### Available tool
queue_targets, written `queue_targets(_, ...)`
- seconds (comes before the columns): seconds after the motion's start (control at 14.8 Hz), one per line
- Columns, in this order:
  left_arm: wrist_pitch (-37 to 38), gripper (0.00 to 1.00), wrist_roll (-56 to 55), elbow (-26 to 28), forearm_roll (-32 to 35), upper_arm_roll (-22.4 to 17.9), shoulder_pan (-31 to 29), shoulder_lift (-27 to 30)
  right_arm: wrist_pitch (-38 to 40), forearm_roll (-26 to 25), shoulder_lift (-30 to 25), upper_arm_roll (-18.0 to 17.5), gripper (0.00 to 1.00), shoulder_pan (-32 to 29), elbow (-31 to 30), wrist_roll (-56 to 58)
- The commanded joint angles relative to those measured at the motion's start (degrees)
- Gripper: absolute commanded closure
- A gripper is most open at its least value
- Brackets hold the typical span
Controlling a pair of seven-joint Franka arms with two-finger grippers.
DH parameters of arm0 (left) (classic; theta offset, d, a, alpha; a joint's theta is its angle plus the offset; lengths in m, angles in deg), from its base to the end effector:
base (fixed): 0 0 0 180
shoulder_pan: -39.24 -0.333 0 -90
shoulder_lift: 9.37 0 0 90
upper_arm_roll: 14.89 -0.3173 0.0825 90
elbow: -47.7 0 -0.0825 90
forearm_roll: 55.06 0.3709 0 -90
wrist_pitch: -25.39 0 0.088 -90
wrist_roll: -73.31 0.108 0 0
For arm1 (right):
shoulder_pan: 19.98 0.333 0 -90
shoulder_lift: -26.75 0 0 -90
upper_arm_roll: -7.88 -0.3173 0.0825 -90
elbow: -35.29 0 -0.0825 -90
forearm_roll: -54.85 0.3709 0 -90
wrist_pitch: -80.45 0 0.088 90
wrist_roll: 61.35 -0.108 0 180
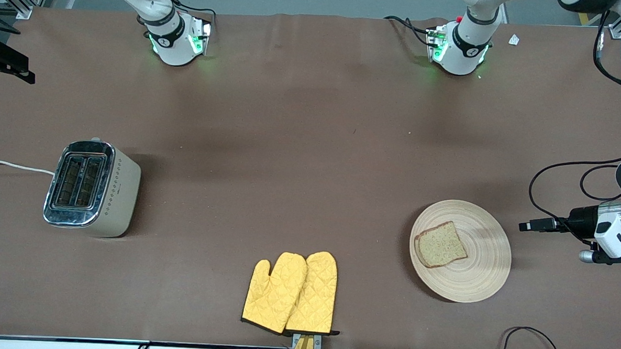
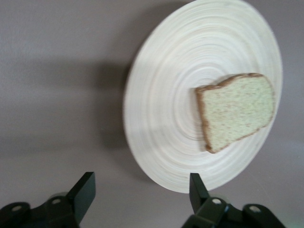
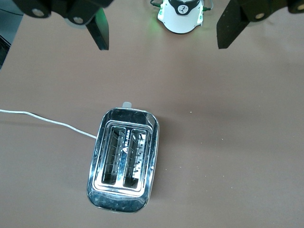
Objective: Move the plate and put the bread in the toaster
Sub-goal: 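Reach the left gripper down to the rim of the wooden plate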
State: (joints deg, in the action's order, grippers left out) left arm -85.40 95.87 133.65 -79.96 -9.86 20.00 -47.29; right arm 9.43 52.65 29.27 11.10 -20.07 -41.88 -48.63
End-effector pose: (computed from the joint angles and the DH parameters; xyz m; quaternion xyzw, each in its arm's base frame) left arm 0.6636 0.1476 0.2776 0.9689 0.0343 -0.0363 0.2425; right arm 0.5161 -0.0340 0.6740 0.9940 0.0769 -0.0776 0.0091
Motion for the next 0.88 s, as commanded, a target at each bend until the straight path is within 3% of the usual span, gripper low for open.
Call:
queue_targets(0.0, -0.65, 0.17, 3.01, -1.22, -4.1, 0.33, -1.58, -3.99, 1.31, -0.96, -0.5, -0.5, 0.0, 2.62, -1.22, 0.47)
queue_targets(0.2, -0.83, 0.27, 4.43, -2.19, -7.61, 0.42, -2.11, -7.25, 2.2, -0.87, -0.41, -0.5, 0.0, 2.73, -1.4, 0.2)
queue_targets(0.61, -2.85, 0.36, 4.51, -2.36, -14.38, 0.68, -1.94, -9.81, 2.46, 0.53, -0.85, -0.5, 0.0, 3.08, -2.45, 0.46)
queue_targets(0.81, -2.85, 0.46, 4.6, -2.63, -16.32, 0.68, -1.59, -10.69, 4.83, 0.53, -1.9, -0.68, 0.0, 3.6, -2.45, 0.55)
